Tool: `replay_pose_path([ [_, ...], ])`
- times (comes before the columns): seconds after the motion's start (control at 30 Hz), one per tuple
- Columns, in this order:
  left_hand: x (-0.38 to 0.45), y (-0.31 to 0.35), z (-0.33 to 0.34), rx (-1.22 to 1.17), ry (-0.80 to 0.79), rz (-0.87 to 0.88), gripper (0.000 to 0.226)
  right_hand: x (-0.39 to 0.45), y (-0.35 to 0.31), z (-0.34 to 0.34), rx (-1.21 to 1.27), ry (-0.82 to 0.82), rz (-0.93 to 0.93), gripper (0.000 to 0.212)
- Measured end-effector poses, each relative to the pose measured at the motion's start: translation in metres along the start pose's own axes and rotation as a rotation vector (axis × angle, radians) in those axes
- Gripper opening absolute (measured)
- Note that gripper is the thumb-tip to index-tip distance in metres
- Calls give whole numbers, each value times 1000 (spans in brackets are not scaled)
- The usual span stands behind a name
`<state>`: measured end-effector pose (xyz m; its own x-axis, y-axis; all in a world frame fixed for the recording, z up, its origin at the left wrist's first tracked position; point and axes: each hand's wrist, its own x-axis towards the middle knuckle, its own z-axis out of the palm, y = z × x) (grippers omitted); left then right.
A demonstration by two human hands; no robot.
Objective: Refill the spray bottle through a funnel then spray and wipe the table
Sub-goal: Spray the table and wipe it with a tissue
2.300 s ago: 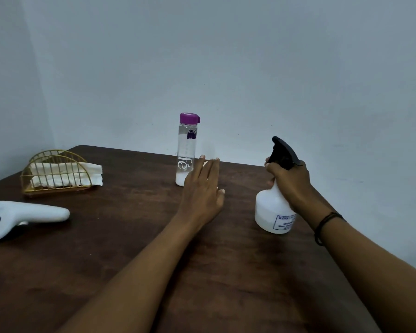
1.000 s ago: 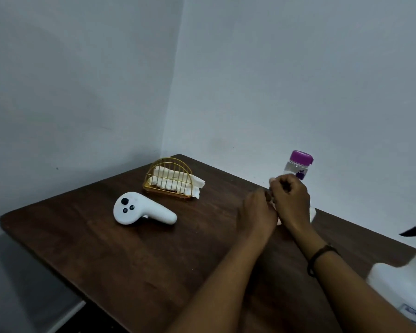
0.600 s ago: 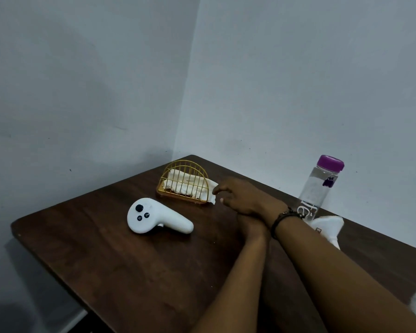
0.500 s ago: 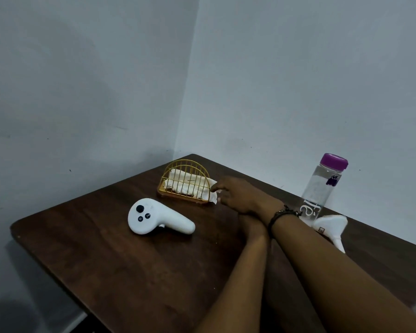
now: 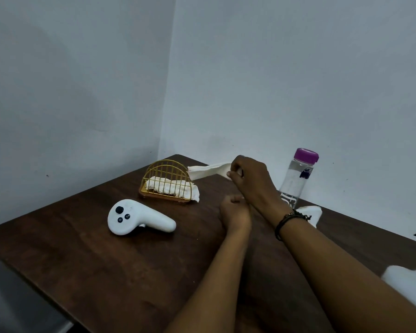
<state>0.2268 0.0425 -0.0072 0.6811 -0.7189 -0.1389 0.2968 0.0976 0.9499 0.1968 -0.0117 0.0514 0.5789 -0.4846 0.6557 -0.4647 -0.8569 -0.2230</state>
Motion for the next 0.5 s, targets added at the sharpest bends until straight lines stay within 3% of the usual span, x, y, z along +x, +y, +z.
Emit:
replay_pose_path([
  [0.1, -2, 0, 5, -91, -3, -36, 19, -17, 3, -25, 48, 77, 55, 14],
  [0.2, -6, 5, 9, -220, -44, -105, 19, -47, 7, -47, 20, 113, 90, 31],
  [0.3, -11, 9, 13, -228, -126, -224, 23, -81, 14, -71, -122, 140, 49, 23],
  [0.5, -29, 5, 19, -33, -376, -297, 30, -165, 25, -112, -289, -45, -67, 19],
])
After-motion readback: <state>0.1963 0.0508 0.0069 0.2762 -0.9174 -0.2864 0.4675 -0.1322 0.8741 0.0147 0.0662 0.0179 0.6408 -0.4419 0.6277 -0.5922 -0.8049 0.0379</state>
